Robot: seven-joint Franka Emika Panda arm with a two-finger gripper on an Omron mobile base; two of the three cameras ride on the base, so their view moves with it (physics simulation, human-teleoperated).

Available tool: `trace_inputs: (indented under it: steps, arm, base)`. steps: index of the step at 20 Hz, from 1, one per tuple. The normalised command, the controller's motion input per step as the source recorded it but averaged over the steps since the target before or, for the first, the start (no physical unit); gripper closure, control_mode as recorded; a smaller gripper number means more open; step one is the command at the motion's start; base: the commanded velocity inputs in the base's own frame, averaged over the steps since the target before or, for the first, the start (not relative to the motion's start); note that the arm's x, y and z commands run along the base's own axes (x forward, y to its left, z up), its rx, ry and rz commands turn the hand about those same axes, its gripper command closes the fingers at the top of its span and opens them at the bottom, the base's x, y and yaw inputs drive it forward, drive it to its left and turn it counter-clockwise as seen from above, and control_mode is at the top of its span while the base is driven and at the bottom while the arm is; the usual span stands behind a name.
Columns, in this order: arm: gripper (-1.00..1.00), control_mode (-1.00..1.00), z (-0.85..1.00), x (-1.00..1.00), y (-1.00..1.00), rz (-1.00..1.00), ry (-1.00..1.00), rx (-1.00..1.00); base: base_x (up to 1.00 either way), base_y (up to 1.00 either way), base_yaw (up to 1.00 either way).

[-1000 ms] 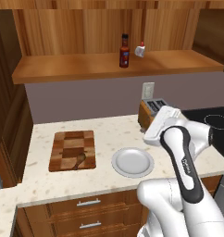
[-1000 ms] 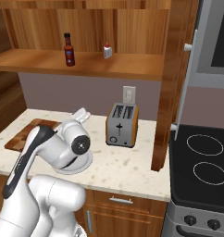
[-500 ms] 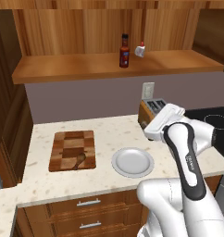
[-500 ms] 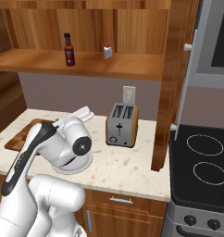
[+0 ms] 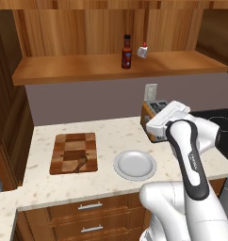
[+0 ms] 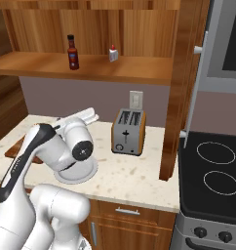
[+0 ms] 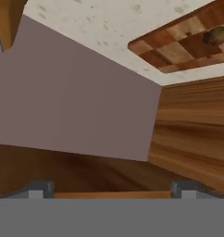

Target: Pick the chicken drumstick from the plate and place it on the cutting board. Then pick the condiment bottle from the cabinet and place it next to the cutting board.

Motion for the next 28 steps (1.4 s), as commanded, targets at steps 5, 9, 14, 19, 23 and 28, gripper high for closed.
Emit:
trace_inputs:
  steps: [5,9,14,19,23,28]
  arm:
    - [-1.0,-1.0,0.34,0.0,-0.01,-0.05,0.03,0.07]
    - [-1.0,-1.0,0.41,0.0,0.0,-0.05,0.03,0.1]
    - [-1.0,-1.0,0.39,0.0,0.0,-0.05,0.03,0.1]
    - [-1.0,-1.0,0.34,0.0,0.0,-0.05,0.0,0.08]
    - [-1.0,-1.0,0.33,0.0,0.0,-0.05,0.0,0.07]
    - [-1.0,-1.0,0.31,0.0,0.0,-0.05,0.0,0.07]
  base:
    - [0.0,0.0,0.0]
    - [0.0,0.0,0.0]
    - [0.0,0.0,0.0]
    - [0.0,0.0,0.0]
    - [0.0,0.0,0.0]
    - [0.0,0.0,0.0]
